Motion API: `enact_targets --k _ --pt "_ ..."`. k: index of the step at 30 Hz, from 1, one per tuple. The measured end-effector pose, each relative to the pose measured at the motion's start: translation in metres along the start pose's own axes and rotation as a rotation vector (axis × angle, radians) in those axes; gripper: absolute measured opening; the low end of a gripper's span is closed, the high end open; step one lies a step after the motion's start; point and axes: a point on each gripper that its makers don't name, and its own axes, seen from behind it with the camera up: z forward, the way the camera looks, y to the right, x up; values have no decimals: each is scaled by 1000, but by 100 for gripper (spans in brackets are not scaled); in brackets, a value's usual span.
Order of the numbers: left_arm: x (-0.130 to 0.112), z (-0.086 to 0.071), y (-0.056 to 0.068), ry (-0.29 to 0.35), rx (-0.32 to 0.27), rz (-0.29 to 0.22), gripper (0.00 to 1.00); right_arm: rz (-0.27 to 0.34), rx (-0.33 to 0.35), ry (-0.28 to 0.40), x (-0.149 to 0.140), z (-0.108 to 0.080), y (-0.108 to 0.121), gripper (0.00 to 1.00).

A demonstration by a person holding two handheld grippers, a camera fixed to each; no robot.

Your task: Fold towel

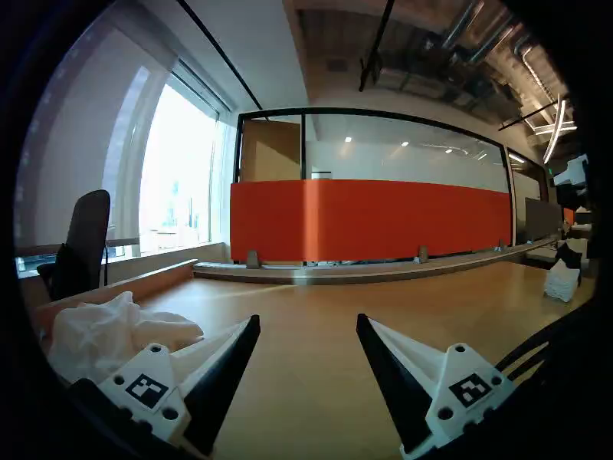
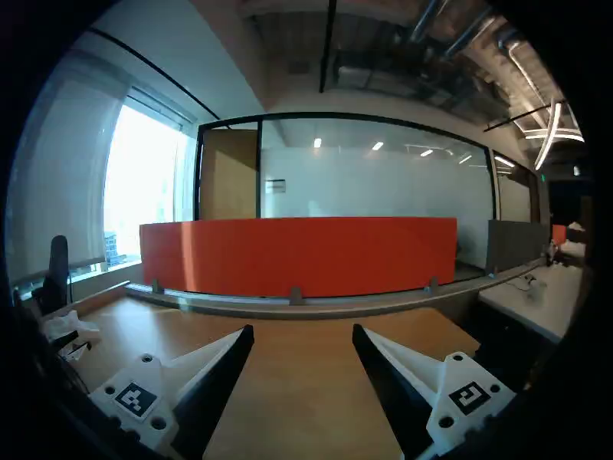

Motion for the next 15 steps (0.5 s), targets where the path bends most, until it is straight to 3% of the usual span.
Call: enact_targets --k 15 --pt "-1 0 0 -4 -2 2 93 -21 -11 23 10 7 10 100"
